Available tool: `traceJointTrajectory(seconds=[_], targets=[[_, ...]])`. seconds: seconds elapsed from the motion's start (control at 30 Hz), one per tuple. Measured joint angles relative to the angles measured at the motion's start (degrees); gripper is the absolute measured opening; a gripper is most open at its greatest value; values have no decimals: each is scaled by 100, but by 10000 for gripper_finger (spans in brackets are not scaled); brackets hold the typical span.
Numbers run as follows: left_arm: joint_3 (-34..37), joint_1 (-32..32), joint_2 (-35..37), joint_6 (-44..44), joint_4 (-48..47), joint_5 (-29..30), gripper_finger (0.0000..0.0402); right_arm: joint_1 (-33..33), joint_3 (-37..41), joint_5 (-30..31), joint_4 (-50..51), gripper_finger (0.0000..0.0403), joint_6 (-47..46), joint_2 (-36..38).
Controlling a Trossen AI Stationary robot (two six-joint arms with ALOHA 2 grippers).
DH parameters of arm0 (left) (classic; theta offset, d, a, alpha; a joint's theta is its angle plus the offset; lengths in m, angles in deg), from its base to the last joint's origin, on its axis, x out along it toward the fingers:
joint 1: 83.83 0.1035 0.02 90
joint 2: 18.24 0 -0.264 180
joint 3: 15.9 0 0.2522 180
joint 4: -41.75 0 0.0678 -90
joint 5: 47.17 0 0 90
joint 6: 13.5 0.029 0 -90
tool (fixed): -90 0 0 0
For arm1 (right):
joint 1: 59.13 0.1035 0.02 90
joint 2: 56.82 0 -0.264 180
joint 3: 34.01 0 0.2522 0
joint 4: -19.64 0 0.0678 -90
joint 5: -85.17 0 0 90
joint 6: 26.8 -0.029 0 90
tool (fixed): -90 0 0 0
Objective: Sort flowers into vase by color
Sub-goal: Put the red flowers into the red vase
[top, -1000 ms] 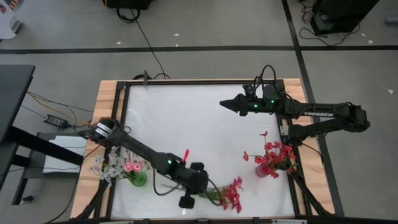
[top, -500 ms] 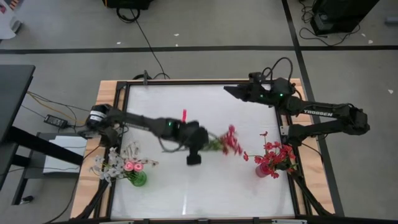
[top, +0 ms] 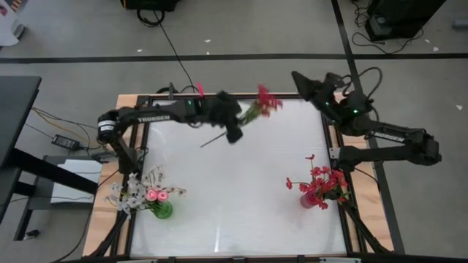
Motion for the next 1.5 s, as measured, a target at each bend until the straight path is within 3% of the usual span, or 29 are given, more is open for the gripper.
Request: traceJointTrajectory(seconds=[0.27, 0.5, 0.63, 0.8, 1.1, 1.5], targets=[[0, 403, 19, -606, 2161, -836, 11, -395, 2, -72, 1783, 140, 957, 634], [0, 511, 19, -1044, 3910, -849, 11, -614, 1, -1442, 2669, 188, 1581, 857], [-2, 443, 19, -973, 4527, -929, 11, -543, 2, -2306, 2664, 213, 1846, 729], [147, 313, 2, -970, 5439, -1197, 11, -470, 2, -2507, 2557, 224, 2230, 346], [1364, 118, -43, -1539, 7141, -1393, 11, -475, 0, -3016, 1742, 224, 2415, -162], [1410, -155, -88, -1262, 6912, -1763, 11, -322, -104, -3910, 461, 234, 2391, -993]])
